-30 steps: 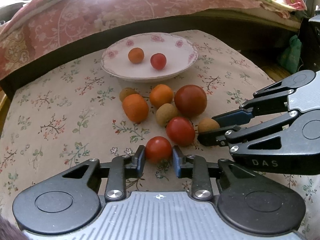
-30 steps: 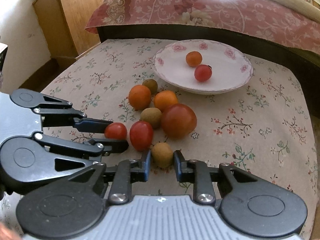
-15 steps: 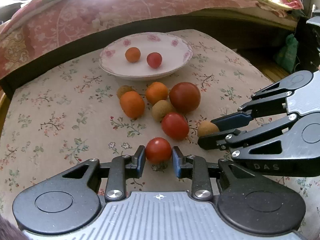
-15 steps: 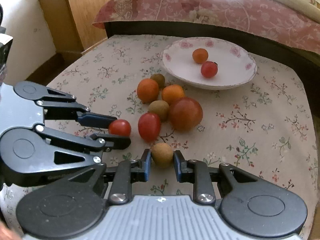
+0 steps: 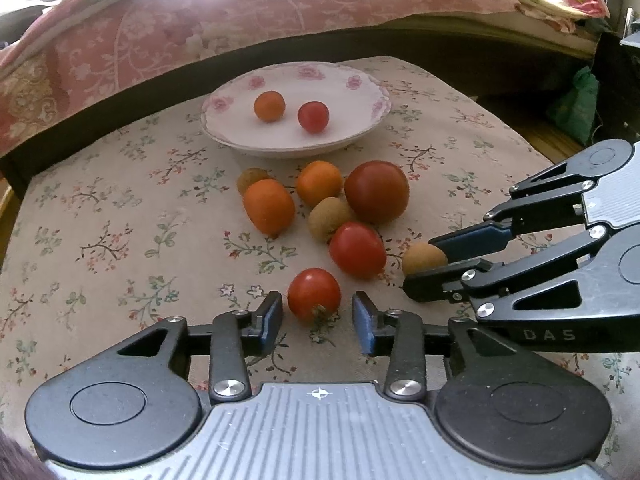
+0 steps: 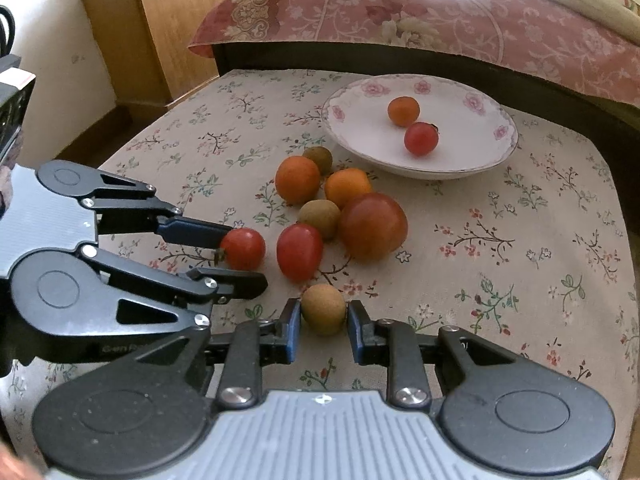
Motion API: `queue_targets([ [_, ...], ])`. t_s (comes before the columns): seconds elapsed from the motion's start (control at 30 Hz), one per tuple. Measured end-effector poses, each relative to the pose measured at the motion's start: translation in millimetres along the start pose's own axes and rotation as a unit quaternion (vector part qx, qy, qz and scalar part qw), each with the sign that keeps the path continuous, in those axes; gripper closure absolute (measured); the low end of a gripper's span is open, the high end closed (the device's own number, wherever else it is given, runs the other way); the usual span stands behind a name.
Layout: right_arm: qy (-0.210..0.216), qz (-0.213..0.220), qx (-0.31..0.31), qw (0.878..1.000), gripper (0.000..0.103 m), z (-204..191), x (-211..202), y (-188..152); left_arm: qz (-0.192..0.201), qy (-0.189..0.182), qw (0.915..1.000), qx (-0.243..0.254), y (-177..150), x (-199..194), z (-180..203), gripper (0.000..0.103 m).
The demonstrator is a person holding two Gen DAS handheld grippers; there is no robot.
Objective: Organize fruits
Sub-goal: 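Hold the tomato in the right gripper and the brown fruit in the left gripper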
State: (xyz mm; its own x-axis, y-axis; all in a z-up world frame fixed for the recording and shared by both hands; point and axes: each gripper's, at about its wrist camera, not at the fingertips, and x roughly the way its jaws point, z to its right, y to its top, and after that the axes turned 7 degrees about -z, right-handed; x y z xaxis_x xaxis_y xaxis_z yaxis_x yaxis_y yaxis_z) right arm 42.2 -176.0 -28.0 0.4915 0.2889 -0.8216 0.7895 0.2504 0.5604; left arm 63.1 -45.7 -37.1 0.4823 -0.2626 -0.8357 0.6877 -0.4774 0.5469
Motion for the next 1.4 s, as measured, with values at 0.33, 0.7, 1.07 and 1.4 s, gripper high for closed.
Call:
queue_targets([
  [0.33,-0.006,-0.004,0.002,1.000,0.076,-1.3,0.2,1.6,0.000,-0.002,1.0000,0.000,0.3,-0.5,0.9,0.060],
  [0.7,-0.008,-0.008,0.004,1.000,0.077,-2.4,-0.5,2.9,-0.004,-0.003,1.0000,0.007,1.8,0.3,2.9,0.067],
  [1.07,-0.012,0.006,0.007,1.000,0.077,-4.6,-9.8,5.5,0.004,-0.001,1.0000,0.005,3.1,-6.9,2.8,0.067],
  [1.4,-0.014,0.022,0.015,1.000,0.077,-2.9,-17.5,11.0,0.018,0.005,0.9998,0.001,8.9,-13.4,1.6,0.068],
])
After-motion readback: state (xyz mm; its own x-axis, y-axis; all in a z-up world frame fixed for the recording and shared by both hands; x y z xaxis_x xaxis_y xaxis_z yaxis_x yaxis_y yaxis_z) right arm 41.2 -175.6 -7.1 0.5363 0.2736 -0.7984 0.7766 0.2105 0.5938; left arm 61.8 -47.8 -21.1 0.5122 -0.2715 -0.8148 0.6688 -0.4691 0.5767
